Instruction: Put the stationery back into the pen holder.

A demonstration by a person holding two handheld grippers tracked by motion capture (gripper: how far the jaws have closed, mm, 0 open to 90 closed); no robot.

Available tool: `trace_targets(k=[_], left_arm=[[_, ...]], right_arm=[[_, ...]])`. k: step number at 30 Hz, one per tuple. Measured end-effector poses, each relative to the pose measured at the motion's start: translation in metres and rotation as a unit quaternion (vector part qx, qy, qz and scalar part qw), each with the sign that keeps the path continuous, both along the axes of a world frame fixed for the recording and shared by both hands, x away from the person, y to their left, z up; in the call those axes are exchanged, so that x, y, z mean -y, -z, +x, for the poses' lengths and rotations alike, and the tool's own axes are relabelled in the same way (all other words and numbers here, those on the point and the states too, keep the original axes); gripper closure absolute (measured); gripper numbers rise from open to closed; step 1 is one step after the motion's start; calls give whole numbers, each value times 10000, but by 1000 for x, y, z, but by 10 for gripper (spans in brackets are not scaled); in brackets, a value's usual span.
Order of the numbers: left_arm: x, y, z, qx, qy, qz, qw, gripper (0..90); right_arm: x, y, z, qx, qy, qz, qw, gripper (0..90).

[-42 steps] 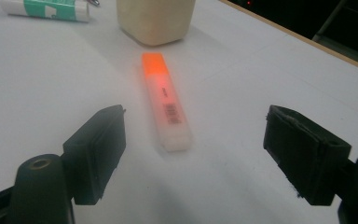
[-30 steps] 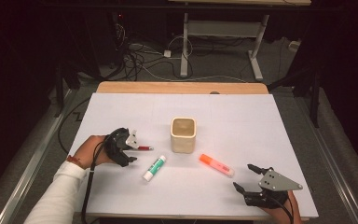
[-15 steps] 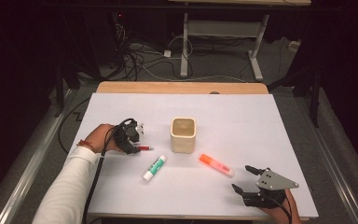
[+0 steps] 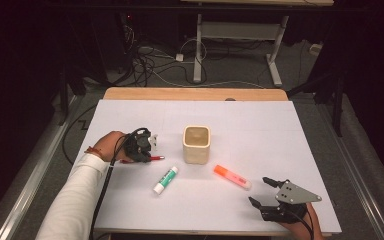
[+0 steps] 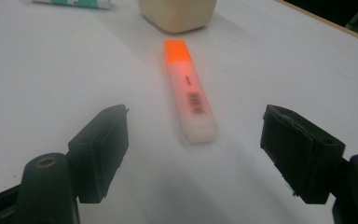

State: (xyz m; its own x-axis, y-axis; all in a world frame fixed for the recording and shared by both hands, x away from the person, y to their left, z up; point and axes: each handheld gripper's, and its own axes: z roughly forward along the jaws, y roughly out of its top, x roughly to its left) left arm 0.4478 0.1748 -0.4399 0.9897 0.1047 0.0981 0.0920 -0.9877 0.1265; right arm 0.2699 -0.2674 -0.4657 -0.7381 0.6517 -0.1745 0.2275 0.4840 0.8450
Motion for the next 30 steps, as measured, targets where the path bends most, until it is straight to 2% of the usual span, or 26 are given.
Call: trace_targets(k=[3, 9, 13, 17, 19, 20, 26, 28, 29, 30], left_arm=[[-1, -2, -2, 157, -95, -53, 9998, 762], [-6, -12, -10, 509, -267, -415, 9975, 762], [-8, -19, -19, 776, -359, -690, 9939, 762], [-14, -24, -26, 950, -442, -926, 9902, 763], [-16, -27, -30, 1047, -451, -945, 9890, 763], [-18, -28, -31, 1038, -451, -1029, 9882, 763], [-27, -35, -40, 1331, -669, -1420, 9786, 763], [-31, -36, -45, 1459, -779, -1710, 9713, 763], [-32, -36, -47, 1506, -812, -1777, 9691, 763], [-33, -36, -50, 1584, -835, -1879, 9657, 763]], right_arm=[[0, -1, 0, 19, -5, 24, 10000, 233], [1, -3, -1, 65, 21, 83, 9999, 233], [1, -3, -1, 90, 33, 107, 9999, 238], [1, -5, -2, 160, 43, 106, 9998, 238], [2, -6, -3, 211, 67, 80, 9997, 238], [3, -7, -3, 231, 77, 96, 9997, 238], [4, -7, -3, 249, 115, 121, 9996, 238], [4, -7, -3, 257, 109, 121, 9995, 238], [4, -7, -3, 256, 107, 130, 9995, 237], [4, -7, -3, 261, 113, 135, 9995, 237]])
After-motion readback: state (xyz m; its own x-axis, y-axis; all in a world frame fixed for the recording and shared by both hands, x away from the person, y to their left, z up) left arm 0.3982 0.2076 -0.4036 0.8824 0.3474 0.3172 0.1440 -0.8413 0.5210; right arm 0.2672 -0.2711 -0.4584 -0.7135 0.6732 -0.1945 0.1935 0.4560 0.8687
